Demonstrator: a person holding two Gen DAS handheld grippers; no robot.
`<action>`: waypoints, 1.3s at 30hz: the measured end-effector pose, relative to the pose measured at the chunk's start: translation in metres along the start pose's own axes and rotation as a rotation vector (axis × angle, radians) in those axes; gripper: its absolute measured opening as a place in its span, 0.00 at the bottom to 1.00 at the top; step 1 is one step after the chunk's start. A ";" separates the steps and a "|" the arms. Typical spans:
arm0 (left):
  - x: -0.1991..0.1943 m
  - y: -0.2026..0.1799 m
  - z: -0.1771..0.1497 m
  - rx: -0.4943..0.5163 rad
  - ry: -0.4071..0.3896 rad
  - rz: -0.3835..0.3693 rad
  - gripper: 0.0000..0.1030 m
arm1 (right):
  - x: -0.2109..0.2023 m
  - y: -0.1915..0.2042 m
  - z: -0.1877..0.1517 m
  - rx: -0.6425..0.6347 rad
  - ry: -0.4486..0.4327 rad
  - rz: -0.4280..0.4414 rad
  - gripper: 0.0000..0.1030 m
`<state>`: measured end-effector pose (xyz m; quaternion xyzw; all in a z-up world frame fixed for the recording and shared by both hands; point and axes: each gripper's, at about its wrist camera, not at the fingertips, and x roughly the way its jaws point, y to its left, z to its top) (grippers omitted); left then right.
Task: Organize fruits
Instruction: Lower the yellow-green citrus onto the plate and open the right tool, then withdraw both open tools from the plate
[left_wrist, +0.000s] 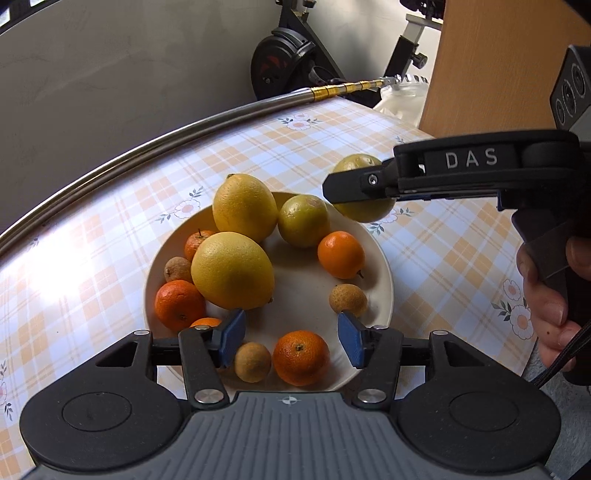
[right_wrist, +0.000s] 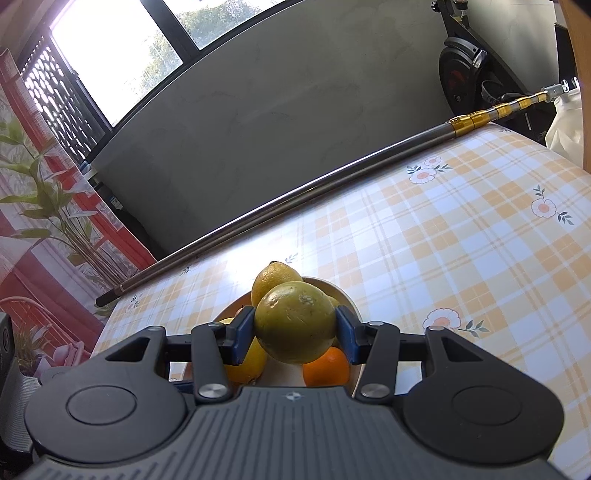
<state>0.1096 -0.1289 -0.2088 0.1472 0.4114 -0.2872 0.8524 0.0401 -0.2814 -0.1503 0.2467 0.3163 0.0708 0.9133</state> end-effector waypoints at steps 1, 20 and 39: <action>-0.004 0.003 0.000 -0.018 -0.011 0.001 0.56 | 0.001 0.001 0.000 -0.004 0.005 0.000 0.48; -0.059 0.069 -0.007 -0.382 -0.198 0.271 0.61 | 0.033 0.028 -0.015 -0.121 0.143 0.017 0.48; -0.074 0.082 -0.017 -0.448 -0.219 0.273 0.62 | 0.028 0.045 -0.013 -0.188 0.137 -0.033 0.50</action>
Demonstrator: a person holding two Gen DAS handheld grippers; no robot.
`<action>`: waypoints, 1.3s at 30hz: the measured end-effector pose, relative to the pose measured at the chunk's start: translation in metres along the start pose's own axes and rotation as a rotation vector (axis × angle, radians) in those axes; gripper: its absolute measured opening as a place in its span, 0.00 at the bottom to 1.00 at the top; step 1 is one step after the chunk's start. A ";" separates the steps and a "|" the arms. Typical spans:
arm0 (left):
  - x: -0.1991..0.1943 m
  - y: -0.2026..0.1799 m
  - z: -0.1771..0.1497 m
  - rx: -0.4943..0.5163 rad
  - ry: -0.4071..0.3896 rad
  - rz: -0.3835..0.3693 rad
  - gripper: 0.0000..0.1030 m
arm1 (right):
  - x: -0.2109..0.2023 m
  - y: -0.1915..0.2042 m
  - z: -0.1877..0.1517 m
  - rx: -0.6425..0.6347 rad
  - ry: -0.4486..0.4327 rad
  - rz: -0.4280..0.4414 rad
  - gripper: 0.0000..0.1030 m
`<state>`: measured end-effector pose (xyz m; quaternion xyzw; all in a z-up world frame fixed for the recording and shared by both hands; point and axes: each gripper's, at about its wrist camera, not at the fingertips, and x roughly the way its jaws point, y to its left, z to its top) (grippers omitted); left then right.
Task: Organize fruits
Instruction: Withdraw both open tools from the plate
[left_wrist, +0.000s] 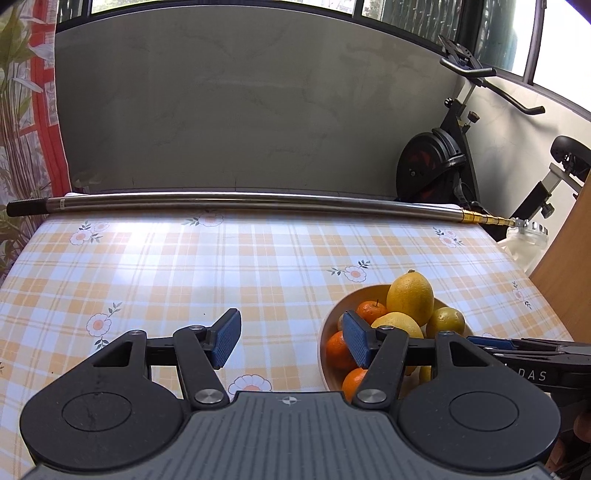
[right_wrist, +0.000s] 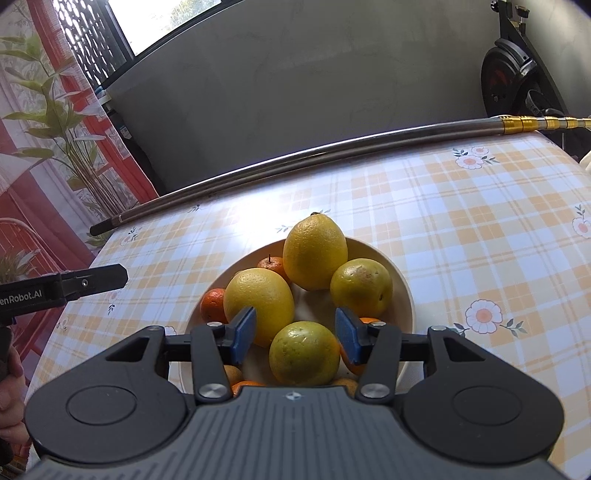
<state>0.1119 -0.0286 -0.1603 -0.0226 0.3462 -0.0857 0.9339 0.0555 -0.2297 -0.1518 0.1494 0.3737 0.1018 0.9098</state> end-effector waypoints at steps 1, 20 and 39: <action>-0.002 0.001 0.001 0.000 -0.002 0.001 0.62 | -0.002 0.001 0.001 0.000 -0.003 -0.003 0.51; -0.061 0.025 0.008 -0.077 -0.056 -0.100 0.93 | -0.068 0.043 0.016 -0.032 -0.128 -0.001 1.00; -0.203 -0.010 0.038 0.183 -0.358 0.057 1.00 | -0.167 0.103 0.034 -0.118 -0.248 -0.079 1.00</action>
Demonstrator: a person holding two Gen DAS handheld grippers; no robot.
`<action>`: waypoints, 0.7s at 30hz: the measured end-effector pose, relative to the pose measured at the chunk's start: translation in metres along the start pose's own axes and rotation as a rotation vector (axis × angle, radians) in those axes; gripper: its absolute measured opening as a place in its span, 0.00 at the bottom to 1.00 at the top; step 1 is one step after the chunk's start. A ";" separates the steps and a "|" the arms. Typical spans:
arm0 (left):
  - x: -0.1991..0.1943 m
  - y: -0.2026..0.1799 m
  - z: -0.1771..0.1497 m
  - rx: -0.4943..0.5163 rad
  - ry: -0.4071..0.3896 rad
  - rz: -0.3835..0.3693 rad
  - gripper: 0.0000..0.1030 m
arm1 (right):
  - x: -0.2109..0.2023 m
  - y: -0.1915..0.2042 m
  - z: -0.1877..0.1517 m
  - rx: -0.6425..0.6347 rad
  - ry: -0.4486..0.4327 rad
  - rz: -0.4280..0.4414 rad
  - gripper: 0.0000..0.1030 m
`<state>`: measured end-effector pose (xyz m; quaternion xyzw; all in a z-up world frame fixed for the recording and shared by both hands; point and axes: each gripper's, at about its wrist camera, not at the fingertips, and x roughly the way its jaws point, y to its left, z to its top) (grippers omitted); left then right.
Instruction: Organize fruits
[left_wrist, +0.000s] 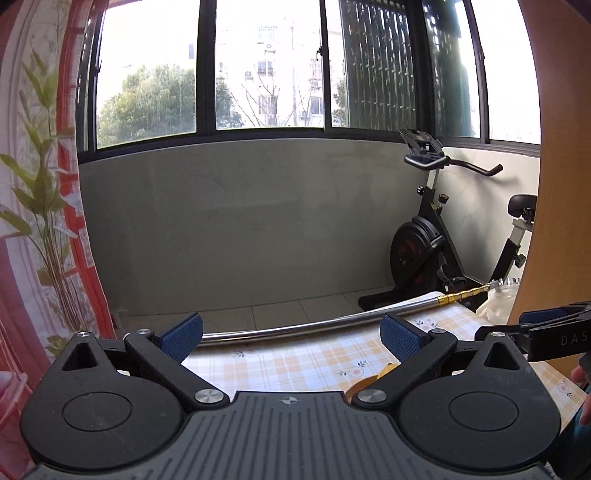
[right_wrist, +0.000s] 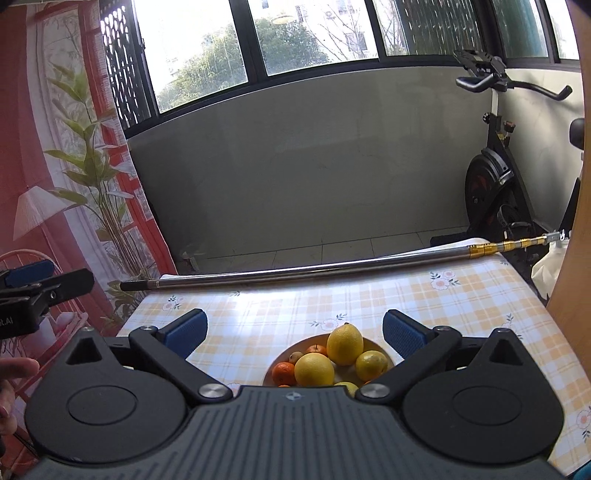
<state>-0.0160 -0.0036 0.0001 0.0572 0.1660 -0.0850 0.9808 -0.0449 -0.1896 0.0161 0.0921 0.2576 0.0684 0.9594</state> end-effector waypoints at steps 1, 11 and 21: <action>-0.005 0.000 0.003 0.001 -0.007 0.000 1.00 | -0.005 0.003 0.002 -0.009 -0.009 0.000 1.00; -0.039 -0.004 0.015 -0.006 -0.095 0.018 1.00 | -0.039 0.026 0.008 -0.062 -0.117 -0.006 1.00; -0.047 -0.010 0.012 0.004 -0.122 0.043 1.00 | -0.052 0.031 0.009 -0.071 -0.183 -0.017 1.00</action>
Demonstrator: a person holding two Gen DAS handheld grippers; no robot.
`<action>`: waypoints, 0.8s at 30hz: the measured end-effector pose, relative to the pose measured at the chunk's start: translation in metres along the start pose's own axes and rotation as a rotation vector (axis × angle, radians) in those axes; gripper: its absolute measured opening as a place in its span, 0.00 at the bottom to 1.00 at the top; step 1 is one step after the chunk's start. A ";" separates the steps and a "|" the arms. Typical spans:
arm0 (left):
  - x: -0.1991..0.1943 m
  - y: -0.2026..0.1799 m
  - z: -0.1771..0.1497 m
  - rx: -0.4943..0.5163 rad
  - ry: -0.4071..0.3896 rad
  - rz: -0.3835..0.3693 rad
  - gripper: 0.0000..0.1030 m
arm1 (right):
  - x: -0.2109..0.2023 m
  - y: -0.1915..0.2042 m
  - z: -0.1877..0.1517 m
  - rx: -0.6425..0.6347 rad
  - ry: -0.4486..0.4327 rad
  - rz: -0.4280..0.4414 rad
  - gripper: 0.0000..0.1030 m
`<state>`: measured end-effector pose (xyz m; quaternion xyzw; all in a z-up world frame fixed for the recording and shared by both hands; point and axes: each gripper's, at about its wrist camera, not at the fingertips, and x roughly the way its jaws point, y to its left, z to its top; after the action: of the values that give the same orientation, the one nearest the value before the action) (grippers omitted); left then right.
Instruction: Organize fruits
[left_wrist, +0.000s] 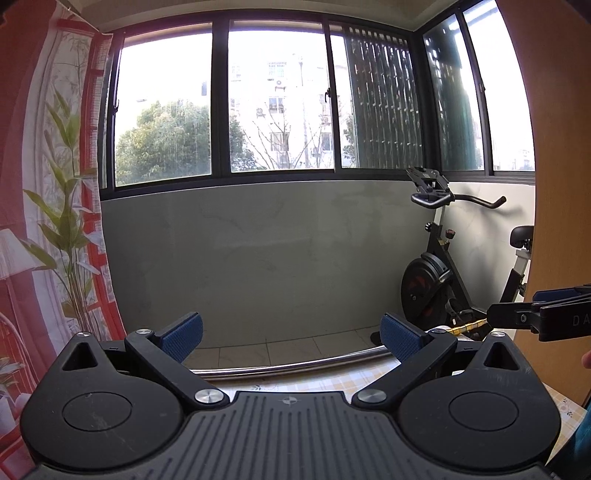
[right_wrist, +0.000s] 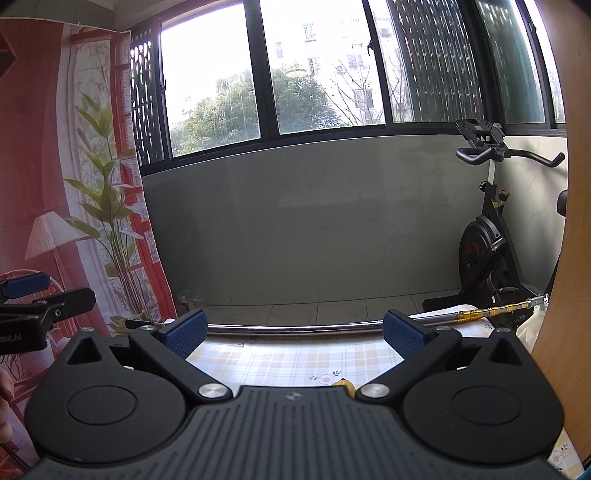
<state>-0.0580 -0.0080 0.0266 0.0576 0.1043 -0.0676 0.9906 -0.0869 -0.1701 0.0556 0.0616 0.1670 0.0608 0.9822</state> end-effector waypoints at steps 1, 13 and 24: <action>-0.001 0.001 0.000 -0.005 -0.001 -0.005 1.00 | 0.000 0.001 0.000 -0.002 0.000 0.002 1.00; -0.006 0.007 -0.002 -0.015 -0.004 0.003 1.00 | -0.005 0.001 -0.001 -0.011 -0.006 0.001 1.00; -0.006 0.008 -0.005 -0.022 0.030 0.031 1.00 | -0.003 0.001 -0.001 -0.003 -0.002 0.007 1.00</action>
<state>-0.0640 0.0018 0.0242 0.0495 0.1191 -0.0500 0.9904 -0.0900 -0.1691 0.0559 0.0609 0.1655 0.0642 0.9822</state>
